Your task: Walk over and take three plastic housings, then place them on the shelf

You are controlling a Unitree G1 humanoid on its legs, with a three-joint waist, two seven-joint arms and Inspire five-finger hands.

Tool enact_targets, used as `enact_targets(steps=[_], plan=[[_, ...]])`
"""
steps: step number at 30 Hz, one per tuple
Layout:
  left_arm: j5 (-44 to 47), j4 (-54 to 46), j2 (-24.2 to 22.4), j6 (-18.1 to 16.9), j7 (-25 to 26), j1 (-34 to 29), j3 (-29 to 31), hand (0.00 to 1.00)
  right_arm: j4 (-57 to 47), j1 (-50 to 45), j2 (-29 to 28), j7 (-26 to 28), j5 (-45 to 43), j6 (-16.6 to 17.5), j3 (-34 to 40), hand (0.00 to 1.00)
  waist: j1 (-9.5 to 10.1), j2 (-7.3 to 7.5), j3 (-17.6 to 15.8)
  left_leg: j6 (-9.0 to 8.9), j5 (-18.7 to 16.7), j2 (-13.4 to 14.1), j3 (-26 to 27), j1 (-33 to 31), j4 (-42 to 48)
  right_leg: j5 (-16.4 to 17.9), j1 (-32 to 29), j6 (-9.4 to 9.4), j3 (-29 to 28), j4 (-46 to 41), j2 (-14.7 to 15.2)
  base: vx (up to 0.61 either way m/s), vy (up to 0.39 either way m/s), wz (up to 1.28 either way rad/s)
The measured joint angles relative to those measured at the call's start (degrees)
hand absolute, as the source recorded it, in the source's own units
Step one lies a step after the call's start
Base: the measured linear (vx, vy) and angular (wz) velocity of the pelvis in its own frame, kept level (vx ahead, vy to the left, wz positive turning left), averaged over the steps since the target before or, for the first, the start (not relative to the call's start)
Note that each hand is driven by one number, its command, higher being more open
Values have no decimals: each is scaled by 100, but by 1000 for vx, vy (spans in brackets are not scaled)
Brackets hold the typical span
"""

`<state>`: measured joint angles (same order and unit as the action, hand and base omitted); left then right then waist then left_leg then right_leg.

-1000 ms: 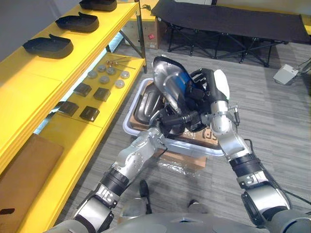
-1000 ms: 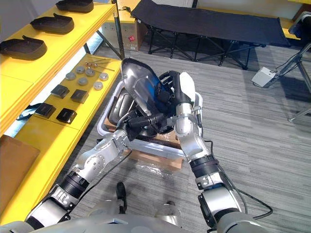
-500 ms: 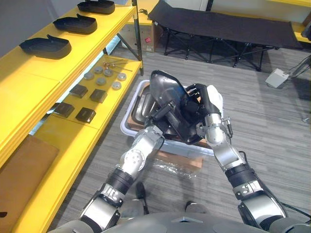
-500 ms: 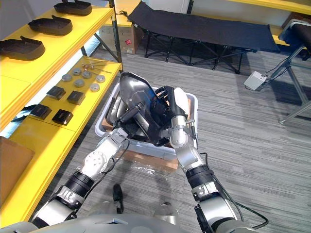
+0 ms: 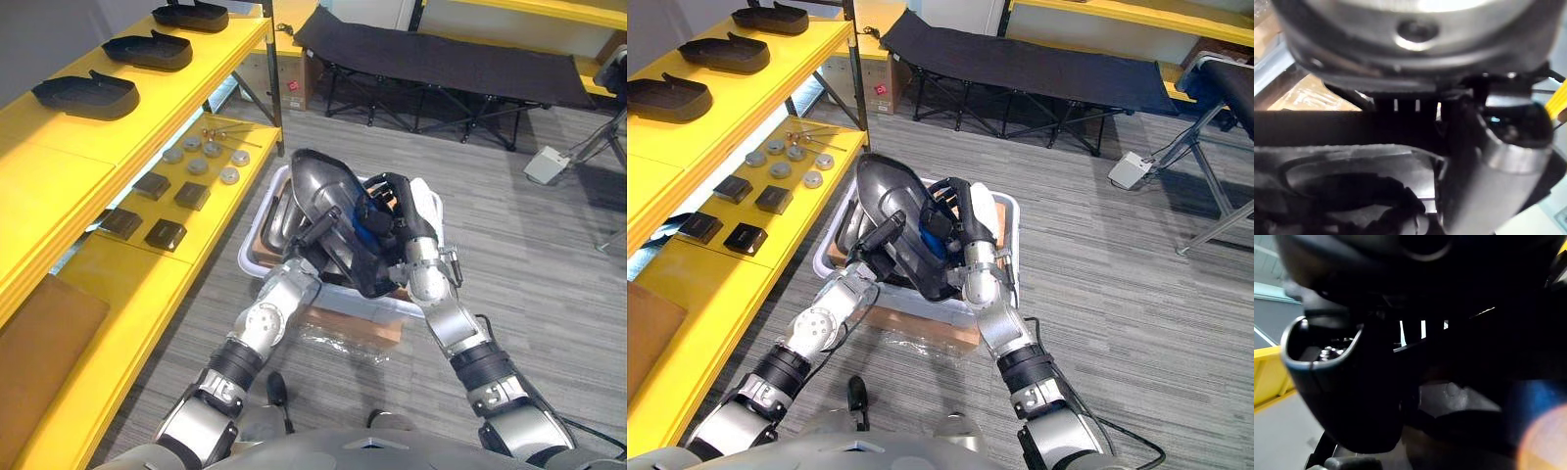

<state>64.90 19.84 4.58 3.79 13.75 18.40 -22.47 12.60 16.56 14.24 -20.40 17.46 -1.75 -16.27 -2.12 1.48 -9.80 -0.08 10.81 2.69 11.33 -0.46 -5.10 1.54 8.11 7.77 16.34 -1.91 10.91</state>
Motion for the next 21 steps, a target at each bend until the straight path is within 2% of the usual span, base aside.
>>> enact_targets(steps=[5,11,16,21], plan=[[-302,-9,14,-258,-13,8,-163,0,-183,-76,-26,-111,-118,16,14,100,-48,0,0,1,-4,5,41,5,2,-1,-3,1,-69,1,2,9,3,-5],[-1938,-509,13,-201,11,-81,-154,0,-768,-496,-122,-308,-497,21,291,100,-60,-1,0,0,-7,-16,86,30,19,2,-23,-4,-85,-23,8,14,5,-3],[-3398,-1510,-18,-122,51,-378,69,0,-1580,-668,-141,-403,-724,21,538,100,-124,-19,8,-53,-45,-2,117,93,0,83,-51,-99,-95,-113,0,-14,2,-4],[-4686,-2048,-30,-124,153,-709,92,0,-1756,-817,-171,-433,-936,-20,685,100,-135,-32,16,-70,-58,-4,131,89,-1,88,-72,-106,-102,-102,6,-3,0,-1]])
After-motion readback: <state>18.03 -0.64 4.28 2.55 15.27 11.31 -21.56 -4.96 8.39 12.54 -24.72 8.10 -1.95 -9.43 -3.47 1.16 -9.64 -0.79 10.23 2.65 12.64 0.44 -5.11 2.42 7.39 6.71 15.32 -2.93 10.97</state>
